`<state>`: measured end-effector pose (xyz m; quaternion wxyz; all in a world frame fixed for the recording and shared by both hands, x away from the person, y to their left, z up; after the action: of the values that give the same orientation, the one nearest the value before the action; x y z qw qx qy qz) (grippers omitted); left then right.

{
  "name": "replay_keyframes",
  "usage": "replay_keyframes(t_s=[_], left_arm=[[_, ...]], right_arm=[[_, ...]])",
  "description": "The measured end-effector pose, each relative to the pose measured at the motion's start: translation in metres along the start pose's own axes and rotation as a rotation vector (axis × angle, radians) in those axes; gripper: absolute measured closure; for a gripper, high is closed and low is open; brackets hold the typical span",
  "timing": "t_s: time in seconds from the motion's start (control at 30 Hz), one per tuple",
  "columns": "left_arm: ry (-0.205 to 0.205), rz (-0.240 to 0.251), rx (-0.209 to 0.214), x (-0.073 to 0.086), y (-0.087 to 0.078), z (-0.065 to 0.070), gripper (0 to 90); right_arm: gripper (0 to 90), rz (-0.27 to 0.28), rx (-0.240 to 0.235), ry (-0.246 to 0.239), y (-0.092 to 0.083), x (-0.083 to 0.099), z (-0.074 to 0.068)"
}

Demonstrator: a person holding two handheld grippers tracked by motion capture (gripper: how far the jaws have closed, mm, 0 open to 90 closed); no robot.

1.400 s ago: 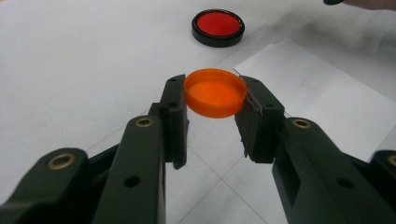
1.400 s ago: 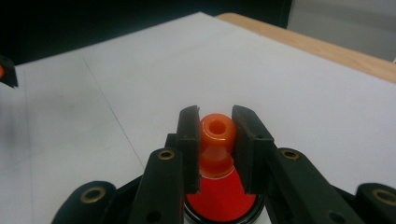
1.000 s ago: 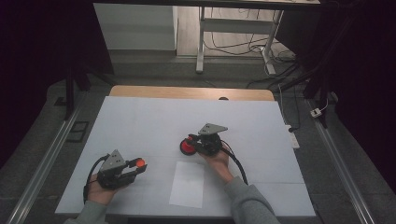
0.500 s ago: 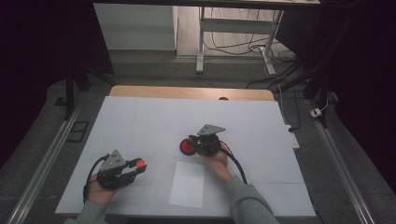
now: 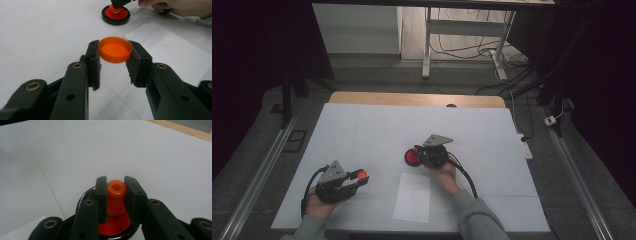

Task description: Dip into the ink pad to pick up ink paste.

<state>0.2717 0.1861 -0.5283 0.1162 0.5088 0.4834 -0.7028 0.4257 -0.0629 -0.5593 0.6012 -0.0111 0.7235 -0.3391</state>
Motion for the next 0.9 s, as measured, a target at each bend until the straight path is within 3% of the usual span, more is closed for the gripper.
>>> replay_keyframes(t_s=[0.3,0.9], left_arm=[[-0.002,-0.002,0.0,0.0006,-0.0001,-0.0012,64.6],[-0.003,0.007,-0.013,0.0006,-0.0014,-0.0024,64.7]], right_arm=[[73.2,0.001,0.012,-0.023,0.0003,0.0003,-0.0015],[72.9,0.004,0.017,-0.011,0.0004,0.0,-0.0015]])
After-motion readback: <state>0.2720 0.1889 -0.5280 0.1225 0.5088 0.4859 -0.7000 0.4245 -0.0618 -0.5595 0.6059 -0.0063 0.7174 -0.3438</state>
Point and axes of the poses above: each handheld gripper's, and its own axes: y roughly forward along the jaws, x roughly out of its underside, z roughly to its right, the point moved 5 cm from there along y, roughly forward along the jaws, and after that the axes turned 6 degrees about -x, right-handed, at the moved point
